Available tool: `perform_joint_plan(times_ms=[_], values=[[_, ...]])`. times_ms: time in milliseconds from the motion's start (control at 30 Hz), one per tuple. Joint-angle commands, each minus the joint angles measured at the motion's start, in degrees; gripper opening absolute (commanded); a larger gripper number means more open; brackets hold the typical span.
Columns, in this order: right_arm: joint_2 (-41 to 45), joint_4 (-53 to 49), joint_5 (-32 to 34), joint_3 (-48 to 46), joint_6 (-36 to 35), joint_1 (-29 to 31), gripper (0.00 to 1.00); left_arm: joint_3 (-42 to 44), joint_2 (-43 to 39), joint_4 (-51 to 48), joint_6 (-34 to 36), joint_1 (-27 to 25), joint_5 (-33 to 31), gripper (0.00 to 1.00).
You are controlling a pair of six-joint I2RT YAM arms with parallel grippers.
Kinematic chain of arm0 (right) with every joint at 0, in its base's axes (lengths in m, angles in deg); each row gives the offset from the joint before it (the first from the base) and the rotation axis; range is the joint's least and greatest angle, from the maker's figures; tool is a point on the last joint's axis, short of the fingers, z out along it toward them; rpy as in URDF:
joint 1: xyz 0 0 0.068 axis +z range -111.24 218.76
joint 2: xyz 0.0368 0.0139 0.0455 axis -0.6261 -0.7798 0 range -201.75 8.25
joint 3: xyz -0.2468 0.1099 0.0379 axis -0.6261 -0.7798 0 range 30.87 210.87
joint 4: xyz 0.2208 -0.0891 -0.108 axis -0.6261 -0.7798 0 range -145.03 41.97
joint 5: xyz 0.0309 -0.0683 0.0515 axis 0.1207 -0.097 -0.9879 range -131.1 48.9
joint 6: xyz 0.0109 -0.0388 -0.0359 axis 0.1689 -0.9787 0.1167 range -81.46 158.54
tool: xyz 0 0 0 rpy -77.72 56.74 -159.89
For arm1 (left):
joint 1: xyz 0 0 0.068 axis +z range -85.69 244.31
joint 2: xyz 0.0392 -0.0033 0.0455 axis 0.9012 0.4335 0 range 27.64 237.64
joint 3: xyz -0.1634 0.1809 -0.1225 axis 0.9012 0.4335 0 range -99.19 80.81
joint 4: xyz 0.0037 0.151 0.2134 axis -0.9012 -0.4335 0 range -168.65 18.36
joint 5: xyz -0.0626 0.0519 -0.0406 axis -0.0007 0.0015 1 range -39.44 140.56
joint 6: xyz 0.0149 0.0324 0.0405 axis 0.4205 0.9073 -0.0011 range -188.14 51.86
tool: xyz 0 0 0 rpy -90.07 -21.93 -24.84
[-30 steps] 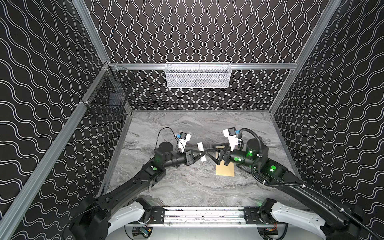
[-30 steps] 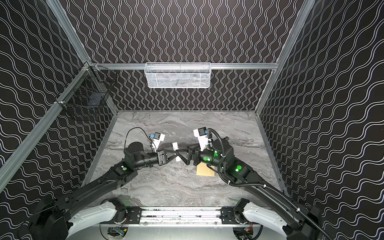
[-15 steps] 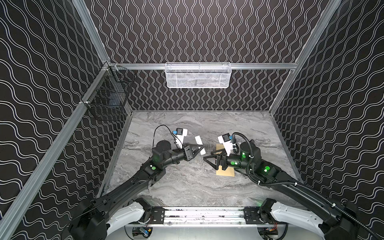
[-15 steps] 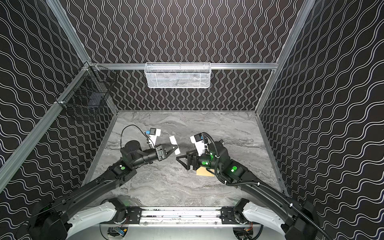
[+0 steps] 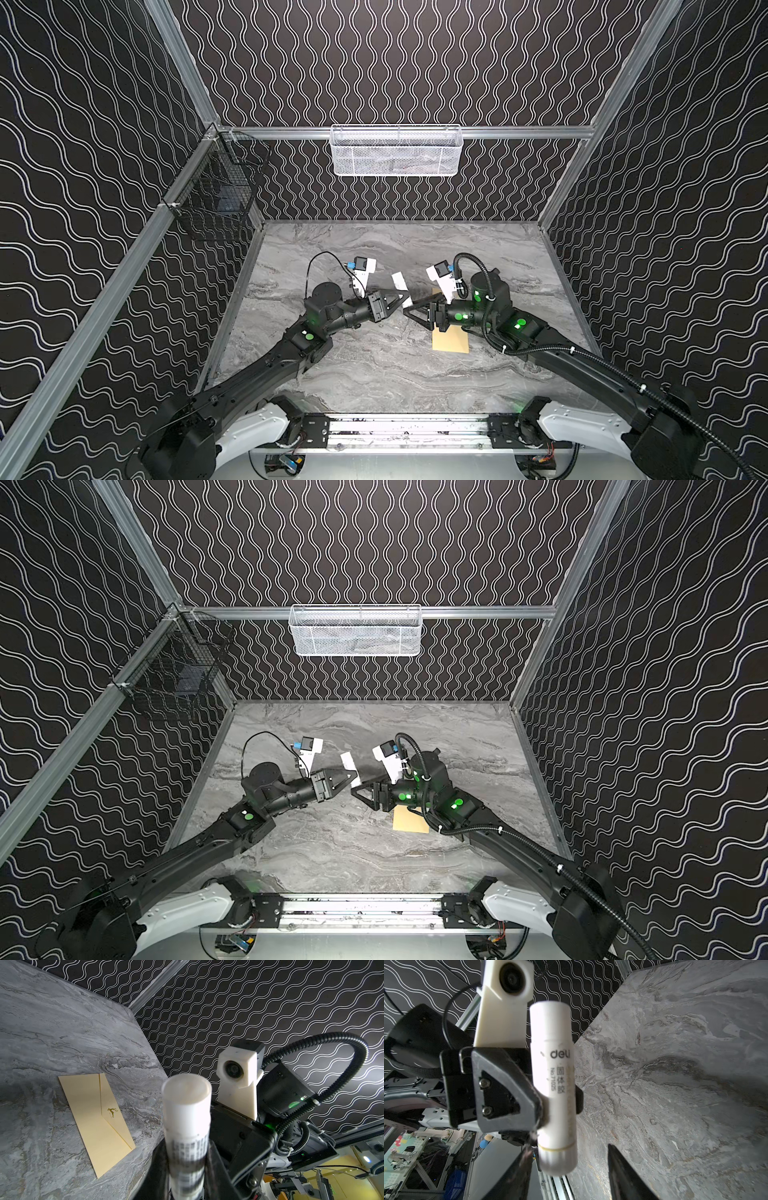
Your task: Place the letter into the envelope and seal it
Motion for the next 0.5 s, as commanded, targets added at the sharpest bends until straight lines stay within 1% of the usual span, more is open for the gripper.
perform_joint_plan(times_ms=[0,233,467], values=[[-0.68,3.03,-3.01,0.70,0.63,-0.06,0.50,0.67,0.27,4.18,-1.07,0.03,0.34,0.00],[-1.50,2.67,-3.43,1.03,0.89,-0.03,0.36,1.60,1.28,6.83,-1.76,-0.23,1.02,0.00],[-2.53,1.56,-3.95,1.78,0.87,-0.05,0.25,2.36,2.85,9.34,-2.16,-1.21,1.25,0.00]])
